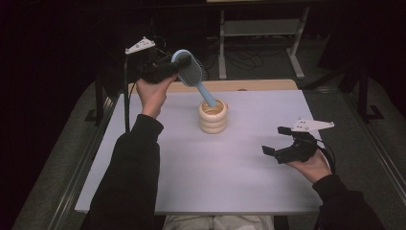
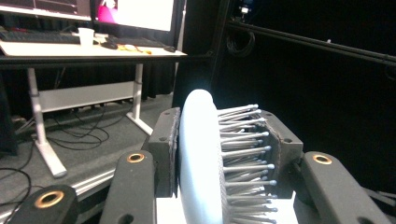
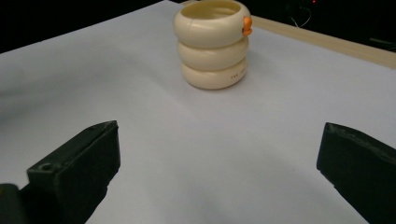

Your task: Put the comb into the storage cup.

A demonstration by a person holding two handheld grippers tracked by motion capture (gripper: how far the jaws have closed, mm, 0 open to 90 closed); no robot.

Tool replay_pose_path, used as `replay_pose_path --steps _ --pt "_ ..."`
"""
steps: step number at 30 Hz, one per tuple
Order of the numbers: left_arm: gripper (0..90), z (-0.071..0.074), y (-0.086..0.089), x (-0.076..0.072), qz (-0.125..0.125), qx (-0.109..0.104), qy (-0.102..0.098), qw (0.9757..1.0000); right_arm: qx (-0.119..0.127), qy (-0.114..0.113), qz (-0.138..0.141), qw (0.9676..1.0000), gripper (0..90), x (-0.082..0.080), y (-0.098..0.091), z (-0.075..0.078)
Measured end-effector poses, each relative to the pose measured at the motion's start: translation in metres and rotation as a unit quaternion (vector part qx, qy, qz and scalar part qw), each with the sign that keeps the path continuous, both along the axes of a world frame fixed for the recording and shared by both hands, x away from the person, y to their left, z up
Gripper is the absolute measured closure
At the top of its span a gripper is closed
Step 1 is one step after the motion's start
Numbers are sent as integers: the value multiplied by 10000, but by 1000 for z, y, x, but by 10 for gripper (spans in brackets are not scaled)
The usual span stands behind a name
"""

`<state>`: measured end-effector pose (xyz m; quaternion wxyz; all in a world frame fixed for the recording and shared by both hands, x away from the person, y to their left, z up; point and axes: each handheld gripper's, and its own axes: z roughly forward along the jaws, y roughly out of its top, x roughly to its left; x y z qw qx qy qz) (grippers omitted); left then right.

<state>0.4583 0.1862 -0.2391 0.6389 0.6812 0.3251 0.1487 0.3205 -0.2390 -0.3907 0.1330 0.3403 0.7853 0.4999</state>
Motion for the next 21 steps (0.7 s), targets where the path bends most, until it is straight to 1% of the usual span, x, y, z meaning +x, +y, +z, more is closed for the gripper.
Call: replay_pose_path --steps 2,5,9,13,17,21 --pt "554 -2 -1 3 -8 1 26 10000 -75 58 42 9999 0 -2 1 -4" --pt "554 -4 -4 5 47 64 -10 10000 -209 70 88 9997 0 -5 4 -8" --pt "554 -8 -5 8 121 98 21 9999 -199 27 147 9997 0 -12 5 -9" --pt "554 -12 -6 9 92 142 33 9999 -167 -47 173 9997 0 -17 4 -10" --pt "554 -17 -6 10 120 145 51 9998 -209 -1 167 9996 0 -19 2 -14" --pt "554 -23 -7 13 165 170 76 9997 -201 -14 140 9997 0 -23 -3 -16"
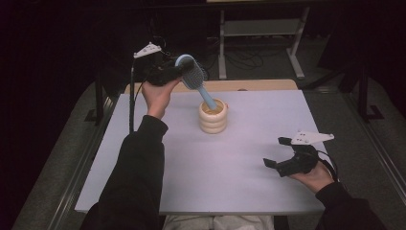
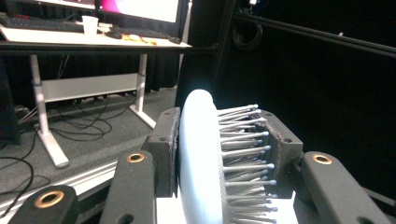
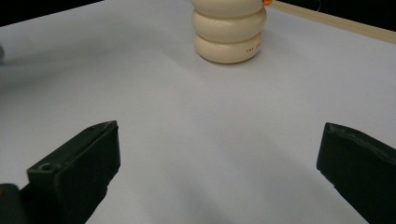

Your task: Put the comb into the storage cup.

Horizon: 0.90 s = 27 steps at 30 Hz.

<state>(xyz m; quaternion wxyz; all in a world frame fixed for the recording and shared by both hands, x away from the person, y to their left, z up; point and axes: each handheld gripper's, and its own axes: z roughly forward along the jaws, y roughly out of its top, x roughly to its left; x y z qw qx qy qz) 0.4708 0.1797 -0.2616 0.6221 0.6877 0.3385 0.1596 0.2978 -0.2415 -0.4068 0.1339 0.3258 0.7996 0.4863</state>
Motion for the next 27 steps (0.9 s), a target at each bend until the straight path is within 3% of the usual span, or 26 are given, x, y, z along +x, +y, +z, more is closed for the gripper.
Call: replay_pose_path --steps 10,21,27 --pt "554 -18 -4 5 30 127 165 9998 1 29 -102 9999 0 -4 -9 -4" --pt "554 -41 -13 10 38 -31 321 9995 13 31 -105 9999 0 -4 -10 -5" --pt "553 -55 -13 14 154 -305 457 9984 151 63 -155 9997 0 -3 -13 -5"
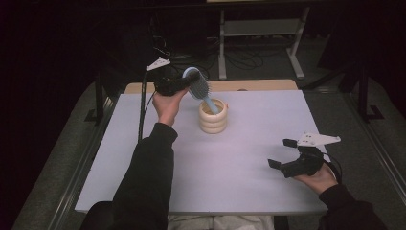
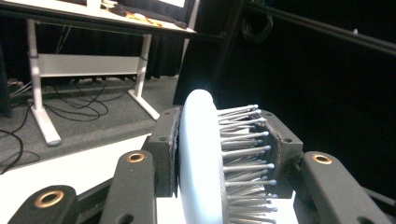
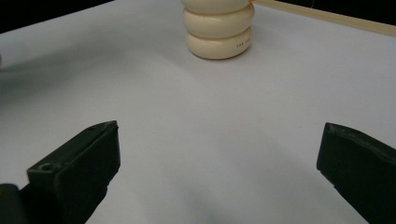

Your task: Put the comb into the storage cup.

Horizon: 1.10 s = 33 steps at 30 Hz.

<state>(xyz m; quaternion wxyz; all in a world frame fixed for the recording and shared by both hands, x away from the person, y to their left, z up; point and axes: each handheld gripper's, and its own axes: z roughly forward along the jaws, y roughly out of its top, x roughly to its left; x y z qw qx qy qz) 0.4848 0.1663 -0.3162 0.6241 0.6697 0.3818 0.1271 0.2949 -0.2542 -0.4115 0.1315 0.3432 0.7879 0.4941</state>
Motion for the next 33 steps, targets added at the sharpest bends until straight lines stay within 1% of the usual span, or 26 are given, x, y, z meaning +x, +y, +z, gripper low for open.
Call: replay_pose_path --steps 2,4,5,7,8,10,12,13,14,17,20,22,24,25,26,27,29,31,32,33 --pt "553 -5 0 1 48 -51 42 10000 14 -2 -18 10000 0 0 -1 0" --pt "552 -9 -1 2 131 -23 76 9999 26 3 -19 10000 0 0 -1 0" --pt "552 -11 -2 2 182 23 83 9998 26 3 -19 10000 0 0 -1 0" --pt "551 -14 -3 3 253 33 110 9996 20 13 -17 10000 0 0 -1 0" --pt "551 -16 -3 3 270 -20 128 9996 17 17 -16 10000 0 0 -1 0" --pt "550 -19 -3 4 269 -136 227 9993 -17 39 -20 10000 0 0 -1 -1" --pt "549 -23 -4 5 296 -220 262 9990 -64 78 -45 9999 0 1 -1 -2" --pt "547 -25 -4 5 273 -243 288 9989 -66 96 -56 9999 0 1 -1 -2" --pt "544 -26 -4 5 263 -219 315 9989 -65 103 -63 9999 0 1 -1 -2" --pt "535 -32 -5 4 351 -167 246 9989 -60 78 -68 9999 0 1 -2 -1" --pt "522 -36 -3 5 316 -375 349 9982 -105 103 -79 9999 0 2 -2 -2" --pt "506 -38 -2 5 266 -402 364 9982 -120 107 -89 9998 0 3 -2 -2" --pt "467 -40 -2 6 181 -432 425 9980 -127 116 -104 9998 0 3 -2 -2" --pt "437 -40 -1 7 104 -438 505 9977 -130 117 -106 9998 0 3 -2 -2" --pt "389 -41 0 8 1 -401 544 9977 -136 124 -113 9998 0 3 -2 -3" --pt "350 -41 2 7 -18 -348 557 9978 -160 122 -118 9997 0 3 -2 -3" --pt "286 -40 4 5 6 -165 488 9987 -214 133 -113 9996 0 3 -1 -3" --pt "206 -39 5 4 18 -56 428 9991 -245 146 -112 9995 0 3 -1 -4" --pt "165 -39 5 3 -4 -22 426 9991 -261 147 -109 9995 0 4 0 -4" --pt "130 -39 6 2 -94 27 405 9991 -271 151 -96 9995 0 4 0 -4"
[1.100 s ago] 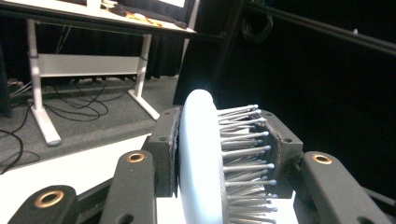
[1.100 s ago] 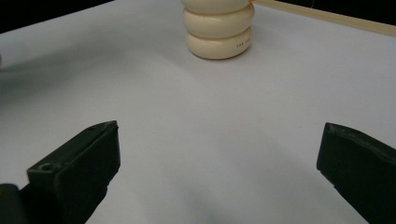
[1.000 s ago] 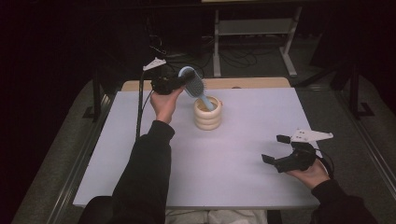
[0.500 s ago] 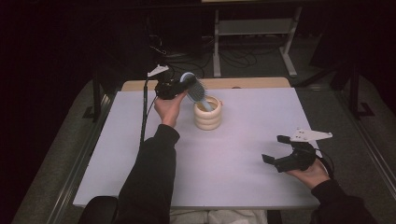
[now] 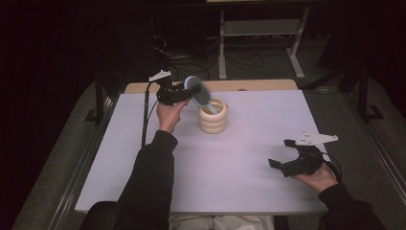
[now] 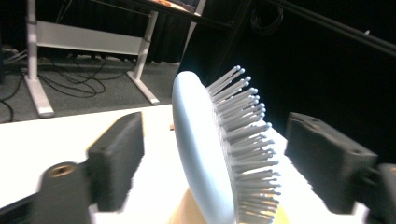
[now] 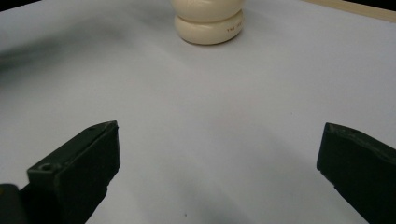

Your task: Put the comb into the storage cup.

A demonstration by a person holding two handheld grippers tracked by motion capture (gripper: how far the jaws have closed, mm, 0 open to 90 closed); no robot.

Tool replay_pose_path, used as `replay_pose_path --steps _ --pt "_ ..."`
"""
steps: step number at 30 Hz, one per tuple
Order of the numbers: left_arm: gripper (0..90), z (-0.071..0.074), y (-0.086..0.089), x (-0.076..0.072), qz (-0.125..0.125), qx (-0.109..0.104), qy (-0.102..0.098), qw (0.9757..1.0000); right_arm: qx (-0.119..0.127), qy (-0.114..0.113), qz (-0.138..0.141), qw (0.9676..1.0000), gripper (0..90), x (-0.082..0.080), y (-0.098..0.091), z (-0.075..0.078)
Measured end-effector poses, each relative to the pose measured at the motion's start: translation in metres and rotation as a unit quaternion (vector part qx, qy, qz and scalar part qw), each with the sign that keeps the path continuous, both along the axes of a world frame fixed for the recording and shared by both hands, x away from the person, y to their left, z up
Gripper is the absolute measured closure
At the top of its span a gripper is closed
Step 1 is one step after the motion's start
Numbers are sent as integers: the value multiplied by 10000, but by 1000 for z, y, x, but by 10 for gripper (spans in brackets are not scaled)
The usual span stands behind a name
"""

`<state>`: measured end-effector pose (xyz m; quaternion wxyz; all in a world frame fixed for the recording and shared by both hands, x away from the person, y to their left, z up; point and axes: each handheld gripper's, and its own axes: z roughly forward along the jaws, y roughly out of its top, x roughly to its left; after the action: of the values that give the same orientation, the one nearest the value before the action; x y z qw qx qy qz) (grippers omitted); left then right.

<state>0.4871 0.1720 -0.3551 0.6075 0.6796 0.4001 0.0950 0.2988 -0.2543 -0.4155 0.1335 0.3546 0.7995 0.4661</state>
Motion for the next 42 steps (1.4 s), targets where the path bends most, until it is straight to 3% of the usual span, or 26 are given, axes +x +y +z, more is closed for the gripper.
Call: replay_pose_path --steps 4,13,17,36,42 --pt "0 1 1 -4 -135 243 -131 9995 -10 20 -6 10000 0 1 1 -1" --pt "0 6 18 -13 -327 210 -327 9987 -60 42 13 10000 0 1 2 -1" --pt "0 8 26 -23 -418 331 -750 9958 -92 36 21 9999 0 1 3 -2" --pt "0 21 54 -49 -321 551 -925 9937 -162 51 61 9998 0 1 6 -3" --pt "0 21 64 -57 -261 546 -892 9942 -168 48 60 9998 0 1 6 -3"
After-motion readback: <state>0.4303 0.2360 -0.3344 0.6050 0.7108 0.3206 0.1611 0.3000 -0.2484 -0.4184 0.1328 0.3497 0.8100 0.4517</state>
